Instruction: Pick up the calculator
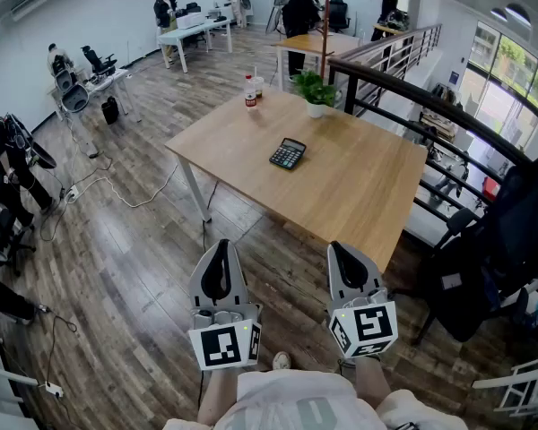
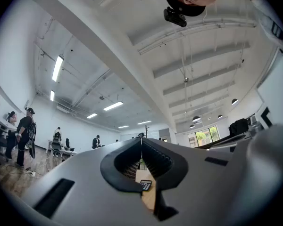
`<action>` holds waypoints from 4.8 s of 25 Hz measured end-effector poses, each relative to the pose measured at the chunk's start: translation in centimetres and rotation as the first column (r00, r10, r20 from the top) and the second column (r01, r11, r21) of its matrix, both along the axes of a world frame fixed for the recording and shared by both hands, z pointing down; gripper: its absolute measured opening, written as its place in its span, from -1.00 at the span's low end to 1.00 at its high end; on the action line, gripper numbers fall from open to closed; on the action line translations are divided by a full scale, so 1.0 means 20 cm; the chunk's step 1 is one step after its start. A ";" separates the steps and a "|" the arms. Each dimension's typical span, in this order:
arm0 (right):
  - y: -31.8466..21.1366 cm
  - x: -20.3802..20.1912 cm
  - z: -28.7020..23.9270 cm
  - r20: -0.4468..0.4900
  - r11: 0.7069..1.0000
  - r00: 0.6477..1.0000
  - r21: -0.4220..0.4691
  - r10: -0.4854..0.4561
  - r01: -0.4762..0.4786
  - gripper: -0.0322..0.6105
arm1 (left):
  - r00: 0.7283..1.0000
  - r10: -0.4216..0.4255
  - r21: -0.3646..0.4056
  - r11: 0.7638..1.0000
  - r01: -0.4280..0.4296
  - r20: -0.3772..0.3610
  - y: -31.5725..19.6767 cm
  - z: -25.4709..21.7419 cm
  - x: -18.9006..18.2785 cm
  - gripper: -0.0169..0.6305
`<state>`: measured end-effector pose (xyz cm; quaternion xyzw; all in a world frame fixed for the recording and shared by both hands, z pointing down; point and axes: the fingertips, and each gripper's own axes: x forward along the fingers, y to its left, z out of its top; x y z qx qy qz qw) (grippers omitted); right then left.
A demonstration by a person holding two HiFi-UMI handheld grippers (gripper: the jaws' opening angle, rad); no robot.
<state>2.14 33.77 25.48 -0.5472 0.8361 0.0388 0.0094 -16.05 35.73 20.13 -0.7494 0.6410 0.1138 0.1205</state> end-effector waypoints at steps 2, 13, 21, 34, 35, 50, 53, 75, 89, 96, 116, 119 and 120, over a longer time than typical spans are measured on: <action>-0.01 0.00 0.01 0.001 1.000 1.000 -0.004 -0.004 0.004 -0.84 | 1.000 -0.005 -0.003 1.000 0.005 0.002 -0.01 0.01 0.00 -0.91; -0.03 0.00 0.00 0.012 1.000 1.000 0.012 -0.008 0.008 -0.84 | 1.000 0.023 -0.017 1.000 -0.023 -0.005 -0.08 0.04 0.01 -0.91; -0.04 -0.03 0.02 -0.009 1.000 1.000 0.025 0.009 -0.009 -0.84 | 1.000 0.025 -0.009 1.000 -0.025 -0.012 -0.09 0.08 -0.06 -0.91; -0.26 -0.10 -0.06 -0.064 0.995 0.997 0.096 0.039 -0.033 -0.84 | 0.997 0.076 -0.037 0.996 -0.076 -0.006 -0.33 0.13 -0.05 -0.91; -0.30 -0.11 -0.06 -0.067 0.995 0.997 0.100 0.036 -0.029 -0.84 | 0.997 0.077 -0.033 0.996 -0.077 -0.004 -0.37 0.13 -0.04 -0.91; -1.28 -0.12 -0.03 -0.091 0.997 0.995 0.069 -0.034 0.040 -0.84 | 1.000 0.011 -0.040 0.999 -0.012 -0.015 -1.35 0.15 -0.11 -0.91; -1.52 -0.13 -0.03 -0.102 0.997 0.993 0.048 -0.052 0.057 -0.84 | 1.000 -0.001 -0.052 0.999 -0.001 -0.026 -1.57 0.15 -0.14 -0.91; -2.46 -0.01 0.15 -0.024 0.990 0.993 -0.090 -0.114 0.112 -0.84 | 0.996 -0.078 -0.119 0.990 0.073 -0.036 -2.50 0.11 -0.07 -0.91; -2.58 -0.10 0.21 0.028 0.990 0.994 -0.099 -0.102 0.104 -0.84 | 0.999 0.033 -0.127 0.991 -0.031 0.013 -2.68 0.13 -0.02 -0.91; -2.67 -0.07 0.19 0.028 0.996 0.999 -0.080 -0.028 0.030 -0.84 | 0.993 0.109 -0.143 0.984 -0.103 0.037 -2.85 0.19 0.05 -0.91; -2.79 0.17 0.21 -0.050 0.979 0.988 -0.140 0.143 -0.149 -0.84 | 0.345 0.867 -0.545 0.495 -0.676 0.359 -3.38 0.45 0.84 -0.10; -2.81 0.19 0.25 -0.035 0.972 0.986 -0.167 0.161 -0.164 -0.84 | 0.045 0.954 -0.744 0.261 -0.615 0.298 -3.35 0.74 0.93 -0.10; -2.82 0.20 0.27 -0.027 0.968 0.985 -0.182 0.168 -0.170 -0.84 | -0.040 0.966 -0.794 0.186 -0.579 0.255 -3.34 0.84 0.94 -0.11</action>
